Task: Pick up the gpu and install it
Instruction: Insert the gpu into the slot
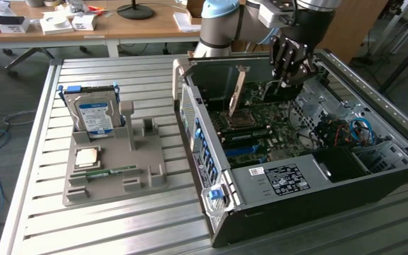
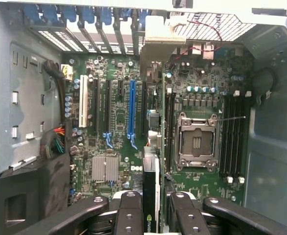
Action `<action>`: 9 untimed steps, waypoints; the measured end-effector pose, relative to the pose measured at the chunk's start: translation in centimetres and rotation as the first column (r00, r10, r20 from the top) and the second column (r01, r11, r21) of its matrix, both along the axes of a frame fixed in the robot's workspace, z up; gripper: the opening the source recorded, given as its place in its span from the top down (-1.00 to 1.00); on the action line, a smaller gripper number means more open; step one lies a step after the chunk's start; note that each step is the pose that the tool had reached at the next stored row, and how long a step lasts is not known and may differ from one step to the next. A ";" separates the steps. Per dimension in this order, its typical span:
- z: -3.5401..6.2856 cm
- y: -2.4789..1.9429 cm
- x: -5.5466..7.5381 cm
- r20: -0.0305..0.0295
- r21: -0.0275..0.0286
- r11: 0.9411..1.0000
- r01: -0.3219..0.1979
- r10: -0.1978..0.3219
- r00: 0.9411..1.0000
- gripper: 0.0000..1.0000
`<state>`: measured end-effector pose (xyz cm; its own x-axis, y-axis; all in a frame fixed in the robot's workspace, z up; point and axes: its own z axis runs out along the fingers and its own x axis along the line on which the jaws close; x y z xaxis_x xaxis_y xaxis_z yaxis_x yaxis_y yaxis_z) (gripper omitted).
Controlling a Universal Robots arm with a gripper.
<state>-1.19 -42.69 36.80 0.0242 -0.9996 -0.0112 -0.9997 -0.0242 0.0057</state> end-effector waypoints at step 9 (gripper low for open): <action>-0.50 0.00 0.0 0.000 -0.001 1.000 0.000 0.000 1.000 0.47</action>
<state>-1.24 -42.69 36.30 0.0239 -0.9997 -0.0105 -0.9997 -0.0240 0.0060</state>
